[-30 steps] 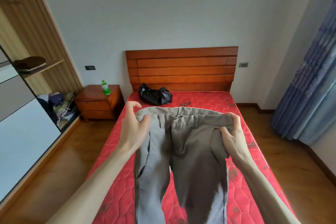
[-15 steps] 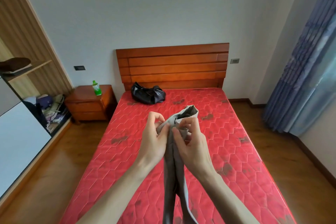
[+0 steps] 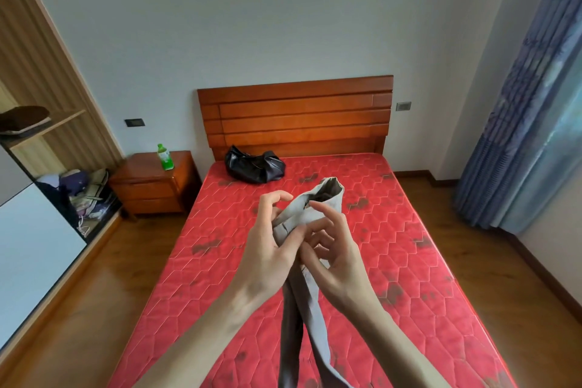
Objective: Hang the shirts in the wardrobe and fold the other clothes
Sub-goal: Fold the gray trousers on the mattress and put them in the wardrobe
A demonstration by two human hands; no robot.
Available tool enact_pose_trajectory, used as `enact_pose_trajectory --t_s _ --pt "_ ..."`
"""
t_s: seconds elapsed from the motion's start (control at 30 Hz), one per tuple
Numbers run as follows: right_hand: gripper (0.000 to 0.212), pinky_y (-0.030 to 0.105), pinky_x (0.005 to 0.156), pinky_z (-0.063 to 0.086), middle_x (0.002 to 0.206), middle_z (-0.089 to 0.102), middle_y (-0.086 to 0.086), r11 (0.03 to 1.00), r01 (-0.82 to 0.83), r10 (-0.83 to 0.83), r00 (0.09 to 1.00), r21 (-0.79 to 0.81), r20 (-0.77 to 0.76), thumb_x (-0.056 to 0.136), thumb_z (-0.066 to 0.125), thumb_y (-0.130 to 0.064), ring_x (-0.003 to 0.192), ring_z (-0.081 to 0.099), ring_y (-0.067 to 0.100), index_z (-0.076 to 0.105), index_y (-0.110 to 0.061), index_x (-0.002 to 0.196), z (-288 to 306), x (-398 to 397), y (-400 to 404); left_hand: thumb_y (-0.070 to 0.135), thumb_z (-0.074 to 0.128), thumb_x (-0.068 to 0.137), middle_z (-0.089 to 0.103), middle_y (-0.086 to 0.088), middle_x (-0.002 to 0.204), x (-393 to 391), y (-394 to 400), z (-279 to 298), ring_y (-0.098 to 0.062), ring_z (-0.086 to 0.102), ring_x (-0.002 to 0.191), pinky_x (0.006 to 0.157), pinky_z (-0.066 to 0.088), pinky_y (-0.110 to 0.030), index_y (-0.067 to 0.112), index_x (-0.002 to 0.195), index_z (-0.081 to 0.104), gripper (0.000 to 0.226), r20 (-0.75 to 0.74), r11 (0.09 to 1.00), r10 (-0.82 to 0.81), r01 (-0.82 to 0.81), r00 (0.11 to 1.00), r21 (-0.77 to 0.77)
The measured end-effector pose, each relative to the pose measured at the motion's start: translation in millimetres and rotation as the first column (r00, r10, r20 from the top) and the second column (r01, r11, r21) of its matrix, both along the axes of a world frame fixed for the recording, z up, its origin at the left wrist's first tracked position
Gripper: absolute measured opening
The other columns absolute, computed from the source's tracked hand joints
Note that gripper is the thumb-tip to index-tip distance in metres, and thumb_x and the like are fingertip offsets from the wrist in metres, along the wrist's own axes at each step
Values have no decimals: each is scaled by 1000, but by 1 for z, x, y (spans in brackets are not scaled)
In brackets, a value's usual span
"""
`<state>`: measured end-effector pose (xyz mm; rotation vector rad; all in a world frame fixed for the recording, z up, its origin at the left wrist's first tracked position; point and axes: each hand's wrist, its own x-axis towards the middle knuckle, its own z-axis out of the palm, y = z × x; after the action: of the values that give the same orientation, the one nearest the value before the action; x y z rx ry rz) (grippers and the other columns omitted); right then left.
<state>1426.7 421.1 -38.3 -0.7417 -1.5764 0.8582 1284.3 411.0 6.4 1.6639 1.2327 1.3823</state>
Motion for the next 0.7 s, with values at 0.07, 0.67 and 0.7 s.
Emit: enact_pose_trajectory --t_s 0.07,0.67,0.7 --pt "59 38 72 58 114 61 -1 995 1 -8 997 101 72 92 67 5 84 68 26 49 -19 142 5 15 5 8 65 101 68 -5 97 -10 1 -1 -27 71 87 79 58 -48 20 129 47 36 -54 999 -31 31 998 5" --pt "29 27 49 43 46 60 -3 997 19 80 62 -81 995 94 59 -29 43 55 9 66 -18 68 77 53 86 3 64 99 66 12 94 -28 -1 4 -12 65 95 82 45 -13 18 98 64 15 -409 981 -134 179 903 75" --pt "22 25 50 43 50 64 -3 995 17 103 -1 -103 995 91 60 -25 46 59 9 66 -21 71 79 49 85 2 64 99 66 12 95 -28 -1 2 -12 65 96 83 45 -14 17 99 64 15 -422 980 -137 186 896 77"
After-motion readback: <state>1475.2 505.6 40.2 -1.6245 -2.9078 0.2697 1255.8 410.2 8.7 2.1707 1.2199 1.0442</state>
